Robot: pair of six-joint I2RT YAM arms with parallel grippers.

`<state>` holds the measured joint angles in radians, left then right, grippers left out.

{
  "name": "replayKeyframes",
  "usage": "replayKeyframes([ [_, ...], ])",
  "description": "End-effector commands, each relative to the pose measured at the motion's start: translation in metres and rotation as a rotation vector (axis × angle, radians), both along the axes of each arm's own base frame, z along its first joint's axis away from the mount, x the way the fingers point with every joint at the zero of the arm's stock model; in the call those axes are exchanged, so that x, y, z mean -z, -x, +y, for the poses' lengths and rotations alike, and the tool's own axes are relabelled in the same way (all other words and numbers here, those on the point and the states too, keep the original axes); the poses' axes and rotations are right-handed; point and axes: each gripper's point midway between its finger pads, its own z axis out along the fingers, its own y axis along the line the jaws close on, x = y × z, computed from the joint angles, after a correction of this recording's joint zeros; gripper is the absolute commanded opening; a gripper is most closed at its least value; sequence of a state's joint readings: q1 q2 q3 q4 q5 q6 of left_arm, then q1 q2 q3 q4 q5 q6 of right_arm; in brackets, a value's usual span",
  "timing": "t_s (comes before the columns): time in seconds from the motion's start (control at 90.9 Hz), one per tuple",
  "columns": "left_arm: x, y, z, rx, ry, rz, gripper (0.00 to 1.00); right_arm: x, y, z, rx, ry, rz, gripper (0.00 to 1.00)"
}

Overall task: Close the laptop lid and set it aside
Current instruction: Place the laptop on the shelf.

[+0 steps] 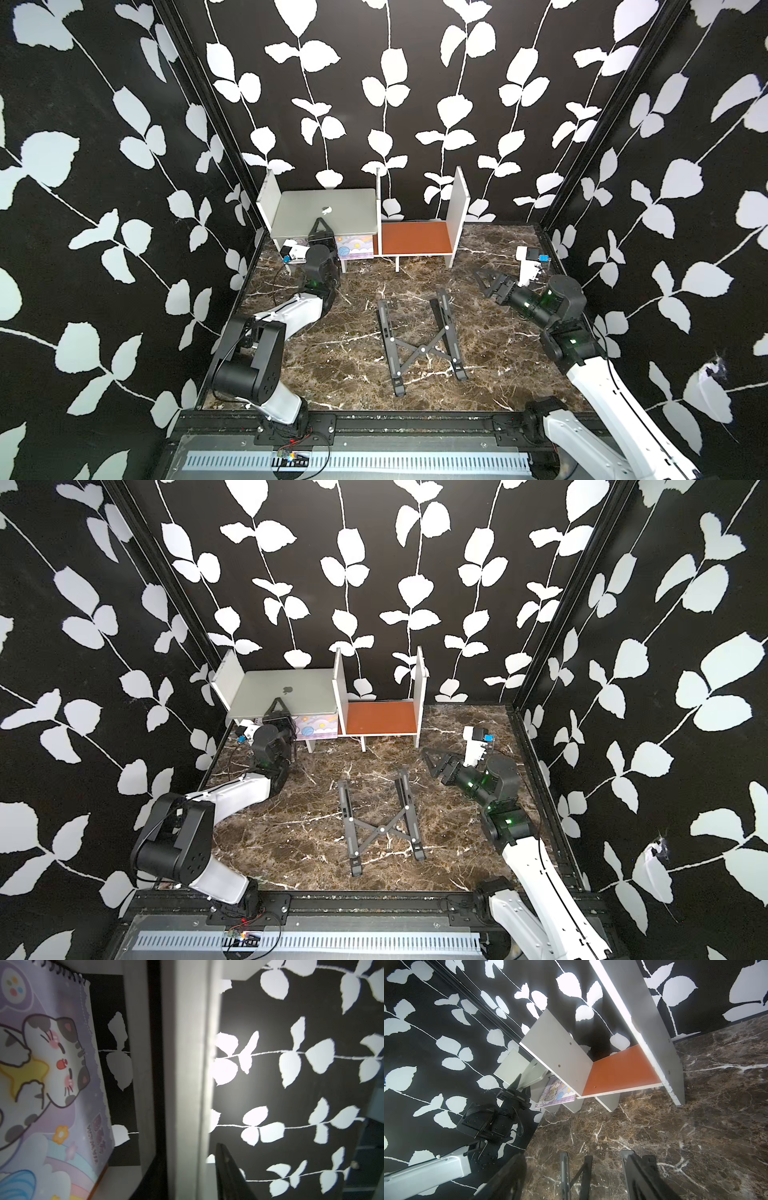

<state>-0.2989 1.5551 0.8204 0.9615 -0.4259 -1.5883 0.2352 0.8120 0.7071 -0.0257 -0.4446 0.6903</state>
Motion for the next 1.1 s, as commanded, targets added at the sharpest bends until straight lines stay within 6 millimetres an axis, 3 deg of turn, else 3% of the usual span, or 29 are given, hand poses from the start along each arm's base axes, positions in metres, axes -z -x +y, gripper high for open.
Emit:
replayKeyframes([
  [0.0,-0.029,0.011,0.0,0.018,0.041,-0.11,0.46,-0.017,0.001,-0.002,0.007,-0.007,-0.035,0.77],
  [0.132,-0.019,0.018,0.001,0.028,0.029,-0.07,0.6,-0.017,0.0,-0.002,0.008,-0.01,-0.033,0.78],
  [0.374,0.021,0.044,0.004,0.06,0.001,0.084,0.82,-0.017,-0.002,0.0,0.002,-0.01,-0.031,0.77],
  [0.528,0.03,0.055,0.005,0.075,-0.009,0.108,0.84,-0.018,-0.002,0.0,0.001,-0.012,-0.037,0.77],
  [0.682,0.017,0.068,0.004,0.122,-0.105,0.037,0.85,-0.018,0.0,0.0,-0.003,-0.005,-0.042,0.77],
  [0.88,0.035,0.117,0.005,0.197,-0.333,0.012,0.86,-0.016,0.005,-0.003,0.003,0.043,-0.051,0.78],
  [1.089,0.09,0.174,-0.002,0.344,-0.791,0.213,0.89,-0.018,0.015,-0.018,0.059,0.188,-0.134,0.78],
])
